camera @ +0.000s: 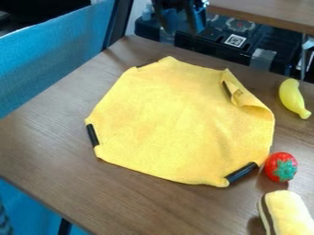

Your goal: Pick up the toy tomato and place it on the bottom left of the cloth

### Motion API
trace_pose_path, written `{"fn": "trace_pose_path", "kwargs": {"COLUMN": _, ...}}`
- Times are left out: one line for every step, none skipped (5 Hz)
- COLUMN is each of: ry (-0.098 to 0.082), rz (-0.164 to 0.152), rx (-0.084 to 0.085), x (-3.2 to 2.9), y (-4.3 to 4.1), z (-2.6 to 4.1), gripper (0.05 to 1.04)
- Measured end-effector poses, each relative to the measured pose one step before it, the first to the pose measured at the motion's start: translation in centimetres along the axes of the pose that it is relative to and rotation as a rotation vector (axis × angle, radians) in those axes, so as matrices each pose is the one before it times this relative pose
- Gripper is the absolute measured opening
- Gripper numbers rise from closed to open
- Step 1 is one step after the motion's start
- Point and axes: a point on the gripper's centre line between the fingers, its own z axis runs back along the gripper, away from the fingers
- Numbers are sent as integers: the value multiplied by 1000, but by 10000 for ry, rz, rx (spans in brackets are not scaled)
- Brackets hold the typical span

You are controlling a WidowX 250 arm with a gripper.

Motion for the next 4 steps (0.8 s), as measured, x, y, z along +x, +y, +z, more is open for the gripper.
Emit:
{"fn": "trace_pose_path", "kwargs": {"ry": 417, "rz": 157, "rx": -150, "x": -685, "y": 401, "z": -1569, "gripper": 999}}
{"fn": "trace_pose_path", "kwargs": {"ry": 811, "rz": -592, "rx": -304, "x": -1522, "y": -2229, "z": -2827, "gripper": 999}}
{"fn": "trace_pose_path", "kwargs": {"ry": 590, "rz": -762, "rx": -273, "x": -749, "y": -3080, "z": -1735, "gripper": 999}}
{"fn": "trace_pose_path", "kwargs": {"ry": 542, "rz": -797, "rx": -206, "x": -517, "y": -3622, "z": -1857, "gripper": 999}}
